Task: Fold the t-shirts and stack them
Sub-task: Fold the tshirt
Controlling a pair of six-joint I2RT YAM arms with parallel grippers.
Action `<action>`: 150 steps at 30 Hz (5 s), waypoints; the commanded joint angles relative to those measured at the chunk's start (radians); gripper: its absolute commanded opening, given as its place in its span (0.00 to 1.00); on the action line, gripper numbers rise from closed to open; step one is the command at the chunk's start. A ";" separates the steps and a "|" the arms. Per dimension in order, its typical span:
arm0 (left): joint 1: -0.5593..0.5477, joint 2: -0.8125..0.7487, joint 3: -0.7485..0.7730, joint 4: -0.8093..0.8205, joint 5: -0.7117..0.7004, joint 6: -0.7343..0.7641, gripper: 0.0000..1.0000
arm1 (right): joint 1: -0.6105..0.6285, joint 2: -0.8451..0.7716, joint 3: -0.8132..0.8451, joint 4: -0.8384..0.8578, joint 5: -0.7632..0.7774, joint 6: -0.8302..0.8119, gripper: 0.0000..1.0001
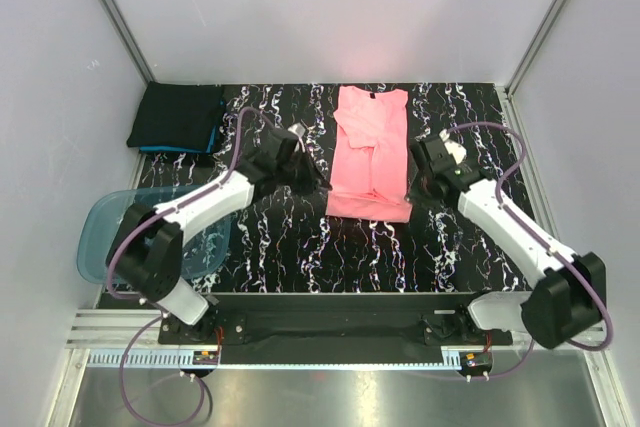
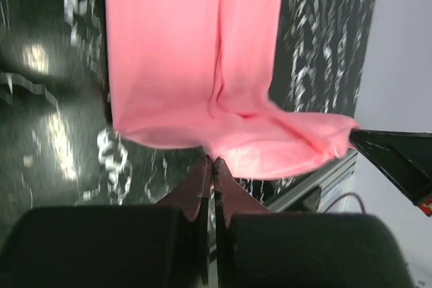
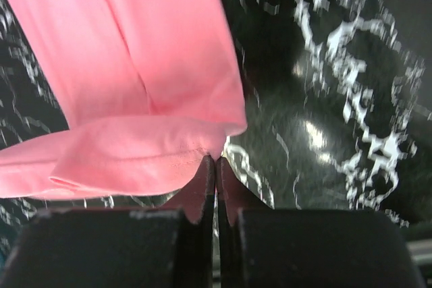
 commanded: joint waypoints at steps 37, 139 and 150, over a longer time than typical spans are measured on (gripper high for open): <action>0.257 0.837 0.791 0.332 0.417 -0.044 0.00 | -0.289 0.827 0.743 0.243 -0.138 -0.436 0.00; 0.160 0.358 0.116 0.226 0.225 0.176 0.33 | -0.327 0.505 0.187 0.320 -0.581 -0.433 0.29; 0.160 0.415 0.156 0.207 0.279 0.242 0.42 | -0.337 0.522 0.089 0.318 -0.449 -0.433 0.38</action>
